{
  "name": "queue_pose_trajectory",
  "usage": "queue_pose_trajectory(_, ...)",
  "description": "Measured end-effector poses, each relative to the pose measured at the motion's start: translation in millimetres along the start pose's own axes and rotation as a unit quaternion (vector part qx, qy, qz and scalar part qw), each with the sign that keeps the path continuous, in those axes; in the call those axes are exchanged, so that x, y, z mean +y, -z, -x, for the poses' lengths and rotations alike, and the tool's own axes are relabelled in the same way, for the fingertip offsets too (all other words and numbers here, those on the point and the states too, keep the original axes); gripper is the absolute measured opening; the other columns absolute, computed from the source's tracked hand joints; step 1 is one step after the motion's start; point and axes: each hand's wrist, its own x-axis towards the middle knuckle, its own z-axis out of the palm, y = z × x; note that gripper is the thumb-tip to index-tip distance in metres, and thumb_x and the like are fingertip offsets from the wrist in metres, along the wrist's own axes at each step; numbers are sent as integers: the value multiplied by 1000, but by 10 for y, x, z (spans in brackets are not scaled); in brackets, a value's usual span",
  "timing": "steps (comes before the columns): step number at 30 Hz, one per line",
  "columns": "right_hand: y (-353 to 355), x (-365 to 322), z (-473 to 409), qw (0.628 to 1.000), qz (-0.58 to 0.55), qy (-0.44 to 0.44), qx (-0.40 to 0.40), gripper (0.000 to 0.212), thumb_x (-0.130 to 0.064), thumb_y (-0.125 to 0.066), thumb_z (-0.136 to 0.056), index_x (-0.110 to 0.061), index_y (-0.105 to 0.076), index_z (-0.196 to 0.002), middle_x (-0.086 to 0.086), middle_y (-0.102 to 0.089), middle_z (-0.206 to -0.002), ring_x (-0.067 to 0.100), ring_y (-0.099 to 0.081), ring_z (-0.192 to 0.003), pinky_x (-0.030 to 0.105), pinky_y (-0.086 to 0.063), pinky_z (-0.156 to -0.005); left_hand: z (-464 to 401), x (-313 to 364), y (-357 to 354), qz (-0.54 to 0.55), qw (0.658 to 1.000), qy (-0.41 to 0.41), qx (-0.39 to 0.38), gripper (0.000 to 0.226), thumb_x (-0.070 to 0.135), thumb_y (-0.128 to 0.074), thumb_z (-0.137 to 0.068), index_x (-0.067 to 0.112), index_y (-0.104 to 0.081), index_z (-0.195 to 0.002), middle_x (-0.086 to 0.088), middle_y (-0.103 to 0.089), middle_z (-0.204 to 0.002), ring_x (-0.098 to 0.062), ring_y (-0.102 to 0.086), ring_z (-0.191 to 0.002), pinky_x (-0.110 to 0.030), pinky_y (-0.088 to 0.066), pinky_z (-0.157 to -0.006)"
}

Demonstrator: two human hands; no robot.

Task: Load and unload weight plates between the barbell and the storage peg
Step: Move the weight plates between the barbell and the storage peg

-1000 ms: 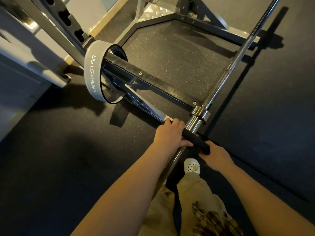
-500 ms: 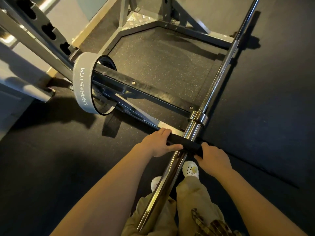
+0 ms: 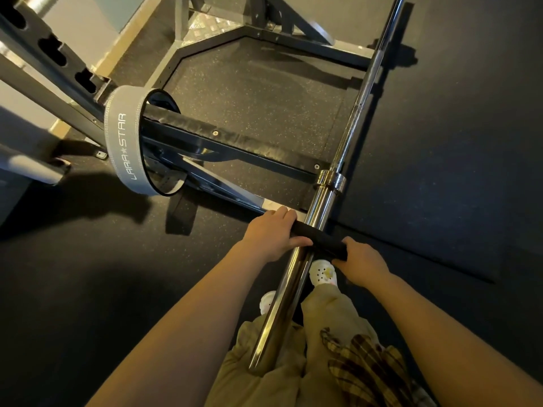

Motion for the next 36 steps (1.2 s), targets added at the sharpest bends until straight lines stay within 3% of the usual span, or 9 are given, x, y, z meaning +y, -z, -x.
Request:
queue_pose_trajectory(4,-124,-15,82,1000,19,11,1,36,-32,-61,-92,-22,-47,-124,-1,-60,-97,16,-63,-83,34,-55,-75,189,-77,-91,28,1000,2,0,55,64,-48,-88,21,-47,-121,3,-51,-114,-11,-50,-96,-32,-48,-83)
queue_pose_trajectory(8,-116,-30,84,999,50,17,-1,36,-32,-60,-92,-23,-48,-124,-4,-54,-93,14,-56,-82,28,-46,-66,328,-59,-198,64,997,33,18,53,62,-50,-88,22,-47,-121,5,-48,-113,-11,-49,-101,-31,-47,-84)
queue_pose_trajectory(13,-138,-18,115,999,39,18,-9,38,-32,-61,-92,-23,-47,-126,-2,-56,-97,15,-59,-88,32,-51,-74,321,-40,-166,57,998,36,10,53,63,-52,-87,22,-47,-120,5,-48,-111,-10,-49,-96,-32,-48,-82)
queue_pose_trajectory(20,-129,-124,198,989,144,35,9,34,-36,-58,-93,-23,-48,-123,-6,-51,-87,13,-54,-81,28,-45,-69,432,-50,-141,102,992,67,-22,52,55,-56,-89,21,-45,-127,3,-49,-116,-7,-44,-95,-29,-43,-84)
queue_pose_trajectory(26,-171,-131,257,989,145,34,22,28,-32,-57,-94,-22,-49,-119,-7,-49,-81,11,-52,-76,26,-43,-65,458,9,-92,101,992,74,-29,57,55,-57,-88,22,-43,-133,1,-50,-125,-16,-50,-113,-34,-45,-94)
queue_pose_trajectory(31,-53,-128,172,986,159,44,-9,34,-29,-61,-91,-23,-50,-122,-4,-53,-91,12,-55,-82,27,-47,-70,330,121,46,-3,993,91,-75,65,66,-52,-85,19,-44,-130,-4,-55,-118,-22,-56,-103,-41,-50,-89)
queue_pose_trajectory(36,-122,-11,145,992,123,38,-10,37,-28,-63,-90,-24,-48,-123,-6,-53,-87,11,-56,-77,26,-47,-66,301,283,55,-112,990,59,-57,68,72,-46,-84,18,-47,-126,-6,-58,-112,-23,-58,-99,-36,-47,-86)
